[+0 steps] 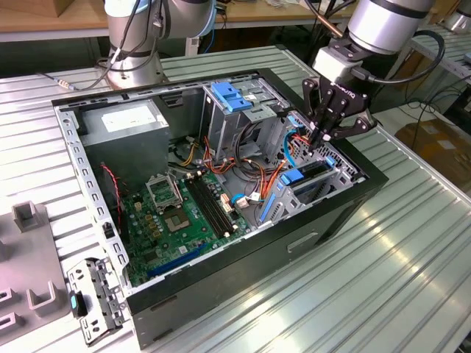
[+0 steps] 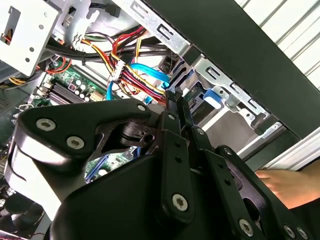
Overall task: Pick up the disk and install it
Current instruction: 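Insert the first disk wire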
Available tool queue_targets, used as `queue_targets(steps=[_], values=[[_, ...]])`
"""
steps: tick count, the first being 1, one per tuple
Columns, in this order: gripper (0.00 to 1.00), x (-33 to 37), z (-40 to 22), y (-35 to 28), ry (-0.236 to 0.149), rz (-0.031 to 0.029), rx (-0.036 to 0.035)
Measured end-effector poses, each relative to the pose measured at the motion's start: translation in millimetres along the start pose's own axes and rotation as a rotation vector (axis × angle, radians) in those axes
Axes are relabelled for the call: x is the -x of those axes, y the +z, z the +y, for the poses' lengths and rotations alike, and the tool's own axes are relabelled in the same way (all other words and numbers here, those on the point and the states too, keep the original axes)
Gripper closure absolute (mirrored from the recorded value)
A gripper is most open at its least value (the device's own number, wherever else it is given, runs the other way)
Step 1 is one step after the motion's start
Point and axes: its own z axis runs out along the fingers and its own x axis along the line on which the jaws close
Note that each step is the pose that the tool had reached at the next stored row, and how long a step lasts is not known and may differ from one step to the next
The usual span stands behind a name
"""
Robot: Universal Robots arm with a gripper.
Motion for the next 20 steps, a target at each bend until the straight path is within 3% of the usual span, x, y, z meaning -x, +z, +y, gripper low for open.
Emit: queue_targets(steps=[9, 13, 20], values=[[0.84, -2.6, 1.2, 0.0, 0.0, 0.0001, 0.0], [0.84, -2.6, 2.1, 0.2, 0.021, 0.0003, 0.0001], [0.84, -12.2, 3.3, 0.6, 0.037, 0.0001, 0.0002]])
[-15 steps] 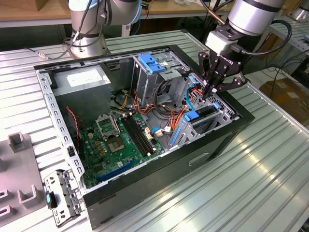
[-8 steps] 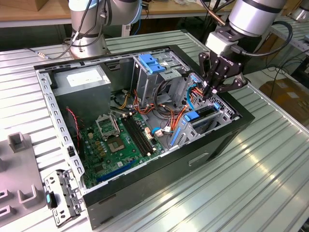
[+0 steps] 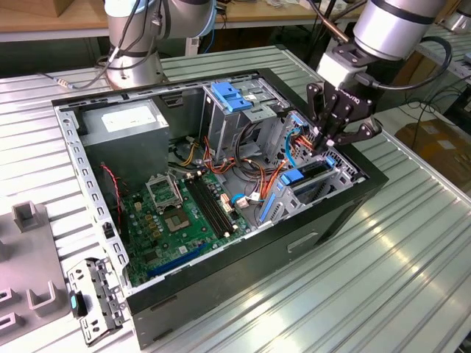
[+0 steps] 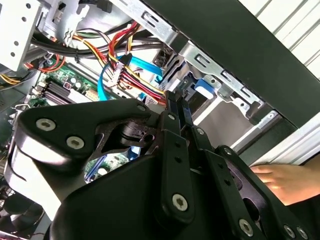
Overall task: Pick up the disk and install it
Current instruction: 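Insert the first disk wire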
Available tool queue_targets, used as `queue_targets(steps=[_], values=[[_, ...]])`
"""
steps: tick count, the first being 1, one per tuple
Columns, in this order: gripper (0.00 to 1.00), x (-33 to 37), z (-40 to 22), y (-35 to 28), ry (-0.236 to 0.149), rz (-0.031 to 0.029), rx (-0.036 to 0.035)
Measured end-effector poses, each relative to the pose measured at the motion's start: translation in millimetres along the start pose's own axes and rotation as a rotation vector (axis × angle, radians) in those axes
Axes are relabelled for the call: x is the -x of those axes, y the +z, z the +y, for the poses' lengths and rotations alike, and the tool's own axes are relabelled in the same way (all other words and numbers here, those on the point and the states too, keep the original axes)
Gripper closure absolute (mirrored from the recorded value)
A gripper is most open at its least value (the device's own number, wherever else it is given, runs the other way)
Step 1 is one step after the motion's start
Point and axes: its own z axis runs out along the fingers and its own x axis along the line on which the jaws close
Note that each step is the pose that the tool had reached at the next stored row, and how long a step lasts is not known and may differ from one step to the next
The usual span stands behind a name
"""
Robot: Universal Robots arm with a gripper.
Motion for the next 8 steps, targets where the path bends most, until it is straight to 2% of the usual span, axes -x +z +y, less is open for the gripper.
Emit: queue_targets(steps=[5, 8], values=[[0.84, -1.3, 2.7, 0.9, 0.007, -0.0003, 0.0], [0.84, -1.3, 2.9, 2.8, 0.046, -0.0006, 0.0001]])
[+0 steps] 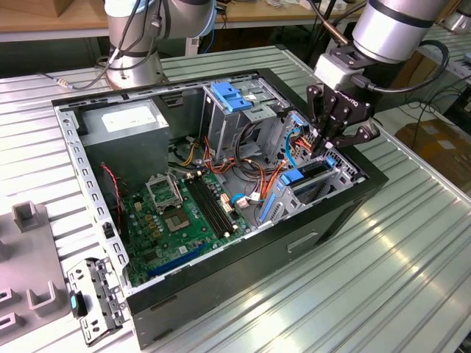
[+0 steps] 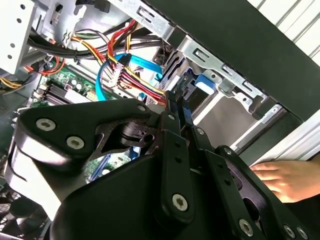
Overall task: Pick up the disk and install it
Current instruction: 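Insert the first disk wire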
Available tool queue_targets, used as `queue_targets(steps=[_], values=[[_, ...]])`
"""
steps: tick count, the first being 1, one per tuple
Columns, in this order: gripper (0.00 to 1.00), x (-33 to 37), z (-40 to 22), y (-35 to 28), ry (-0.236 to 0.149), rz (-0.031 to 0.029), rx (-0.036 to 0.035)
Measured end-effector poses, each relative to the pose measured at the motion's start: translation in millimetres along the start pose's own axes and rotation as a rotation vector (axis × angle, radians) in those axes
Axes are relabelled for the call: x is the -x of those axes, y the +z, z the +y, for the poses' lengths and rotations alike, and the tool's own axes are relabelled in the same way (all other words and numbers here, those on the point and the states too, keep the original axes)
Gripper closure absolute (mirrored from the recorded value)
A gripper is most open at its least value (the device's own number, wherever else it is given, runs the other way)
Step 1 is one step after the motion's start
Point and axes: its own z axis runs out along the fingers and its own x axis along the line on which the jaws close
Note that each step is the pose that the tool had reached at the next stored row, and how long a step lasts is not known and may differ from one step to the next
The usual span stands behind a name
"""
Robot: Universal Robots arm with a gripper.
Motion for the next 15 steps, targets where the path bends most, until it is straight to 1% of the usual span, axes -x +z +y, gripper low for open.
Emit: queue_targets(steps=[2, 3, 4, 7, 9, 11, 15], values=[[0.84, -1.4, 0.1, 0.5, 0.002, -0.002, 0.0], [0.84, -3.3, 0.2, 0.8, 0.002, -0.0067, -0.0002], [0.84, -4.8, 0.2, 1.0, 0.002, -0.01, -0.0003], [0.84, -7.3, 0.2, 1.4, 0.0, -0.0132, -0.0004], [0.84, -9.9, 0.3, 1.9, -0.001, -0.014, -0.0004], [0.84, -10.1, 0.3, 3.7, -0.001, -0.0138, -0.0004], [0.84, -10.1, 0.3, 4.7, -0.001, -0.0138, -0.0004]])
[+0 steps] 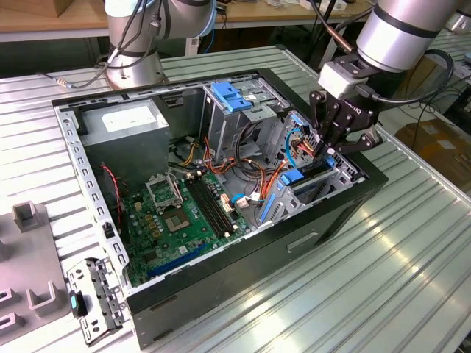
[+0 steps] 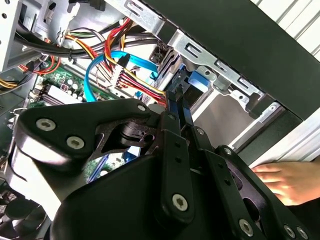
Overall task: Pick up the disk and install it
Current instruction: 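Insert the first disk wire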
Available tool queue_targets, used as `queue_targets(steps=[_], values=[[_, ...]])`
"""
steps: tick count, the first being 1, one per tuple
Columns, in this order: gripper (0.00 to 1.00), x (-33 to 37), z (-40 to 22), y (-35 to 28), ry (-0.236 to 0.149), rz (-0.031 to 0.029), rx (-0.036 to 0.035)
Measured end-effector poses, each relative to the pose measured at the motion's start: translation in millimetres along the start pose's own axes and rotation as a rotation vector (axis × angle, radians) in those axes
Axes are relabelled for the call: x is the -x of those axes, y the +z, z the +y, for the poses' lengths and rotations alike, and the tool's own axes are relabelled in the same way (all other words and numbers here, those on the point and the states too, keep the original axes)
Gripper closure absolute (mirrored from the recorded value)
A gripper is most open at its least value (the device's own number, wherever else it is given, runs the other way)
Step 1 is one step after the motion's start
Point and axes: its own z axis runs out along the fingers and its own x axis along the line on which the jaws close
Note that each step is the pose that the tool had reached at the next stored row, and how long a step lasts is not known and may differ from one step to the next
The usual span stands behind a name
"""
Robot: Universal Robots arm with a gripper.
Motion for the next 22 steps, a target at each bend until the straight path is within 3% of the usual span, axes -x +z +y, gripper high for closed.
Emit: queue_targets(steps=[22], values=[[0.84, -1.4, 0.4, 2.8, 0.018, -0.0002, -0.0002]])
